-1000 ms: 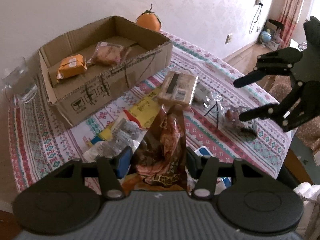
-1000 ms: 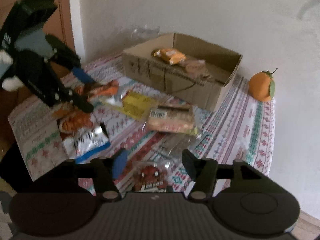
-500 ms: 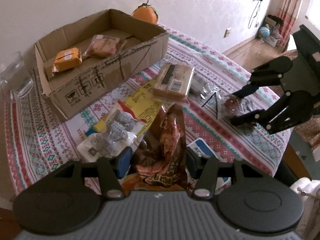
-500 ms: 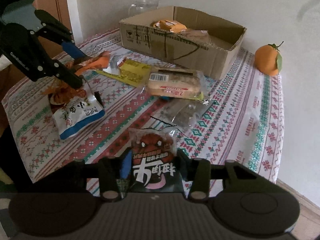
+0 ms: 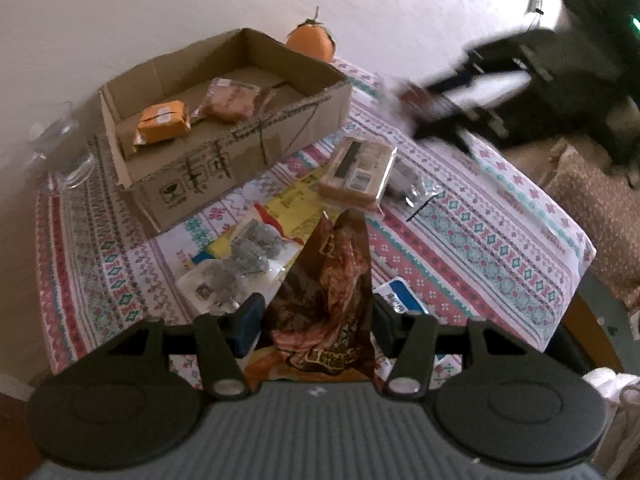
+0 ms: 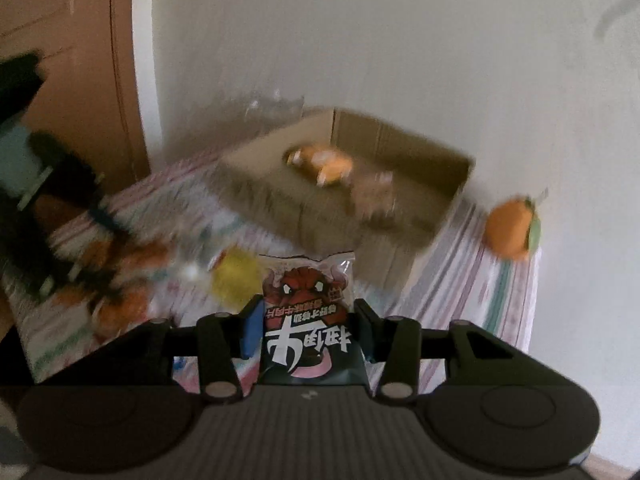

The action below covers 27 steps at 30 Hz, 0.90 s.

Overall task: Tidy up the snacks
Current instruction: 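Grasp the black snack bag with the right tool while the left tool grasps the brown chip bag, then lower the black snack bag into the box and open the right tool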

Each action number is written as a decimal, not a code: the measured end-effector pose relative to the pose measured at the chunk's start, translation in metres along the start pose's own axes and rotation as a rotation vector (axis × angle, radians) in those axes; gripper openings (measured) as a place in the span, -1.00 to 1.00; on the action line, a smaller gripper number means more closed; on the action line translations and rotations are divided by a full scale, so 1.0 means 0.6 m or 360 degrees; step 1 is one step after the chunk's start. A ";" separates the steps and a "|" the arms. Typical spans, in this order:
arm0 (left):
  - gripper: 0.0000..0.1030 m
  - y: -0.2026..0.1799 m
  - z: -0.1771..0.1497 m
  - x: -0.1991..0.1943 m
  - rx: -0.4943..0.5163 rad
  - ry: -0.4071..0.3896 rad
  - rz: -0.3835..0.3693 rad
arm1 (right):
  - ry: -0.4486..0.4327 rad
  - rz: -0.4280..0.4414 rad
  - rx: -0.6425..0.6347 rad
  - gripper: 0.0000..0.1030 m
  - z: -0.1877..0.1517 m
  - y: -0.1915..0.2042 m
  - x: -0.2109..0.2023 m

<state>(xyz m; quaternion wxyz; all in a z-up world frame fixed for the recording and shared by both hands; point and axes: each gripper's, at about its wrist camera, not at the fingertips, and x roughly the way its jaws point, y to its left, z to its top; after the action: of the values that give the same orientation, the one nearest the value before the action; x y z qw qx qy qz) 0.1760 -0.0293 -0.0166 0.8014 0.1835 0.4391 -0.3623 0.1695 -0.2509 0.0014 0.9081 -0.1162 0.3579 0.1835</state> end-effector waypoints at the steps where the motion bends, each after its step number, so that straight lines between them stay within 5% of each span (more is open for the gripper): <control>1: 0.08 0.000 -0.002 -0.004 -0.0011 -0.0005 0.0001 | -0.0015 -0.0006 -0.0012 0.01 0.017 -0.006 0.008; 13: 0.08 0.002 -0.008 -0.016 -0.0080 -0.0022 0.0053 | -0.0078 0.0084 -0.0192 0.01 0.218 -0.008 0.183; 22: 0.08 0.009 -0.012 -0.008 -0.0121 -0.0009 0.0049 | 0.0013 0.0137 -0.0128 0.10 0.216 0.005 0.260; 27: 0.08 0.016 -0.010 -0.004 -0.0150 -0.0007 0.0049 | -0.0010 0.0131 -0.0096 0.43 0.204 0.007 0.240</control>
<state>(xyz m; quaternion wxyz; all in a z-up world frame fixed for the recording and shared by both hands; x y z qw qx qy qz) 0.1789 -0.0183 -0.0182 0.8155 0.1516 0.4510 -0.3294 0.3396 -0.1694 -0.0107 0.8970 -0.1281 0.3540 0.2319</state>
